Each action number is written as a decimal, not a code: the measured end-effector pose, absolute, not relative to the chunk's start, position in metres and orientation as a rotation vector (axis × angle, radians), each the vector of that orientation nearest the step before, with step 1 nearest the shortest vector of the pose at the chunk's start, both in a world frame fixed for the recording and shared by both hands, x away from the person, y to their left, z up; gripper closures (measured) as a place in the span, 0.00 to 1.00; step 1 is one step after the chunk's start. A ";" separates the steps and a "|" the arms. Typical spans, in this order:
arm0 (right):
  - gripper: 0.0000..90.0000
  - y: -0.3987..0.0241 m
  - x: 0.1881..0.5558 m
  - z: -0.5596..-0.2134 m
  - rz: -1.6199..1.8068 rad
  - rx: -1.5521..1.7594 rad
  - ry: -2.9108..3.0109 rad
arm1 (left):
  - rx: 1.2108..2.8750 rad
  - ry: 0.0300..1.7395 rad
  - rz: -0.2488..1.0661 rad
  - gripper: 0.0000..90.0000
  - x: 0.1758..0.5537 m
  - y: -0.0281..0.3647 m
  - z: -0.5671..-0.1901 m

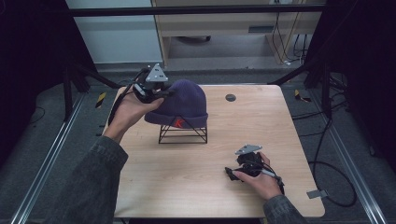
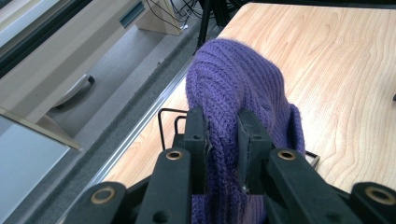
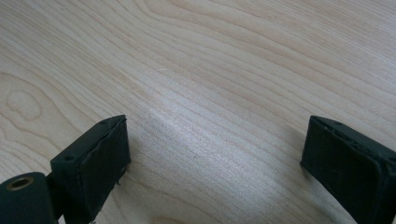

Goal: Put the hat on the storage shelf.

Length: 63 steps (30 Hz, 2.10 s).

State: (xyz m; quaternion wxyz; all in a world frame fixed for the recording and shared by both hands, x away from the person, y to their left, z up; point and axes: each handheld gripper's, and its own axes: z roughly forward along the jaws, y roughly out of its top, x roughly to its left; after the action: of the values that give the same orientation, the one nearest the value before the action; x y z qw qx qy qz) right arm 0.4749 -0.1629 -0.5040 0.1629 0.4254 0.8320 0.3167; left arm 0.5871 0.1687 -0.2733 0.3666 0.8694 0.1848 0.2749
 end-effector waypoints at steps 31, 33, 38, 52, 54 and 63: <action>0.07 -0.162 0.475 -0.504 0.903 1.206 2.377 | 2.259 0.530 0.631 0.84 0.584 0.179 -0.313; 0.07 -0.162 0.475 -0.505 0.904 1.208 2.377 | 2.268 0.533 0.625 0.83 0.584 0.179 -0.316; 0.07 -0.162 0.475 -0.505 0.904 1.207 2.376 | 2.271 0.550 0.611 0.83 0.584 0.182 -0.323; 0.06 -0.162 0.475 -0.505 0.909 1.202 2.378 | 2.347 0.612 0.558 0.79 0.582 0.192 -0.342; 0.06 -0.162 0.475 -0.505 0.907 1.203 2.377 | 2.353 0.612 0.562 0.79 0.581 0.193 -0.344; 0.06 -0.161 0.475 -0.505 0.911 1.201 2.377 | 2.328 0.643 0.557 0.76 0.578 0.199 -0.345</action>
State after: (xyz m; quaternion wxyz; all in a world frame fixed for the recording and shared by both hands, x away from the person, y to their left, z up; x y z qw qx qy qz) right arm 0.4746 -0.1615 -0.5051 0.1628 0.4211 0.8331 0.3195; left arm 0.5781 0.1987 -0.3452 0.3255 0.8881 0.2453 0.2126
